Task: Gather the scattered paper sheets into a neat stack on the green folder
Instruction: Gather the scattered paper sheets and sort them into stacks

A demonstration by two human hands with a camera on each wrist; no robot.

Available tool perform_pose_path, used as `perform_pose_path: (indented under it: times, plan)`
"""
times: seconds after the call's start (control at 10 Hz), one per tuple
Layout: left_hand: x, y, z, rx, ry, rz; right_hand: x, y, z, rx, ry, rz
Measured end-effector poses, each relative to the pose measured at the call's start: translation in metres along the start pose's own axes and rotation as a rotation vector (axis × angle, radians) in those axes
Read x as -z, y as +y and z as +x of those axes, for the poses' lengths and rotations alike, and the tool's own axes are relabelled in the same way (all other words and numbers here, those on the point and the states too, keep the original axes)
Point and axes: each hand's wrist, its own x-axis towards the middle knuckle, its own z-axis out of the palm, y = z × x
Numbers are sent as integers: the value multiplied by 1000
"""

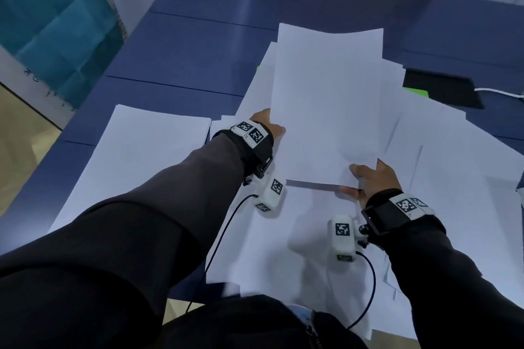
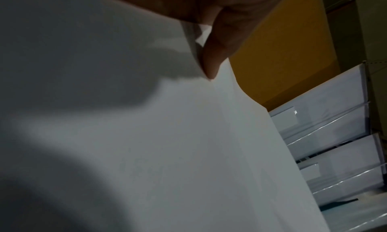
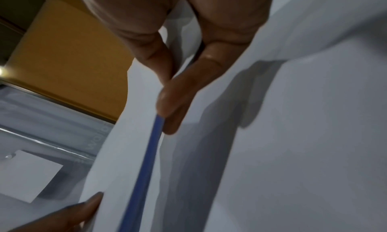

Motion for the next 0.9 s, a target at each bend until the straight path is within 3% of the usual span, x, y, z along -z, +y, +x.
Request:
perform_pose_path:
  times: [0.2, 0.3, 0.4, 0.5, 0.6, 0.9]
  plan:
    - [17, -2, 38, 39, 38, -158, 10, -1, 12, 4, 59, 78]
    - [36, -2, 64, 108, 13, 133, 19, 1, 16, -7, 73, 157]
    - [41, -4, 87, 207, 93, 322, 28, 6, 19, -24, 88, 169]
    - [37, -2, 92, 186, 142, 480, 35, 11, 22, -44, 134, 192]
    - [26, -1, 103, 254, 125, 655, 40, 15, 24, -59, 179, 230]
    - [13, 20, 111, 100, 49, 848, 37, 16, 22, -27, 178, 163]
